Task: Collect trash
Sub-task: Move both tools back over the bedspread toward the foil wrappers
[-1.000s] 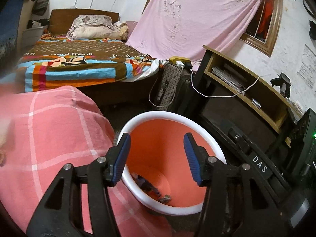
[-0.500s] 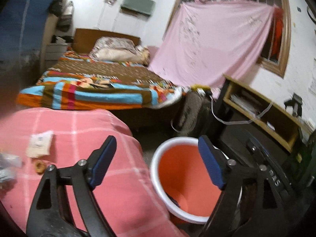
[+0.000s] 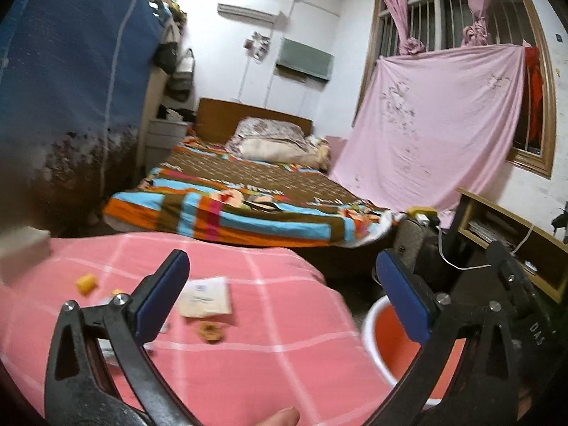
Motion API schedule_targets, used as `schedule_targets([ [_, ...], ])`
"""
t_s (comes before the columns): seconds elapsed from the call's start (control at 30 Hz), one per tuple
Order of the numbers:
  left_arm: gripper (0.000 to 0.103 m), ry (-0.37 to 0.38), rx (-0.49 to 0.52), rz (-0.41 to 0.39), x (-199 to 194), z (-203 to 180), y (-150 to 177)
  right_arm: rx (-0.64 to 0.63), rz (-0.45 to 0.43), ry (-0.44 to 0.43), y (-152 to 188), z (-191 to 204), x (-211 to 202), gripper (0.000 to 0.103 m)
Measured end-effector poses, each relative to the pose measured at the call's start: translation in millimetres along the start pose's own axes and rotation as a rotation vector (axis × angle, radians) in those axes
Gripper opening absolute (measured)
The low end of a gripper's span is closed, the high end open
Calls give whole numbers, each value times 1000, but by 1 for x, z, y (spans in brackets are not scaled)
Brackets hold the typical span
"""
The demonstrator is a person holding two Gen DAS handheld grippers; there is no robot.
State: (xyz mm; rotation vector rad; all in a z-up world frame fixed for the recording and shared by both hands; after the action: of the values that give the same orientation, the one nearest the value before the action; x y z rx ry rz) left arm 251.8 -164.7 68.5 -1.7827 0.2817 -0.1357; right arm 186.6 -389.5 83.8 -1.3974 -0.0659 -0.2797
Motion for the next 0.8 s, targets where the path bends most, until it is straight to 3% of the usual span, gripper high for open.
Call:
schedule_targets([
  [0.23, 91, -76, 18, -53, -25, 50, -10, -11, -73, -120, -1, 48, -6, 103],
  [0.5, 91, -165, 68, -107, -52, 100, -12, -59, -93, -252, 8, 101, -7, 103],
  [0.67, 91, -179, 114, -80, -57, 120, -1, -103, -49, -311, 23, 127, 1, 103],
  [0.8, 91, -172, 88, -24, -54, 131, 10, -86, 48, -354, 39, 137, 16, 103],
])
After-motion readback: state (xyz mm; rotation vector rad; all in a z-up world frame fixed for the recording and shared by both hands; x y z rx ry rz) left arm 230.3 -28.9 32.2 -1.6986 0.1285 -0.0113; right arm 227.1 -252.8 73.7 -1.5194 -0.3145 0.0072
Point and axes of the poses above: each gripper's, at about its wrist camera, not at the fingertips, and x roughly the way its jaws point, z to its left, y to its underside, the point moved 4 cm from there along x, roughly the way its jaws point, and after that the axes turned 12 degrees about -z, right-handed, at the moved point
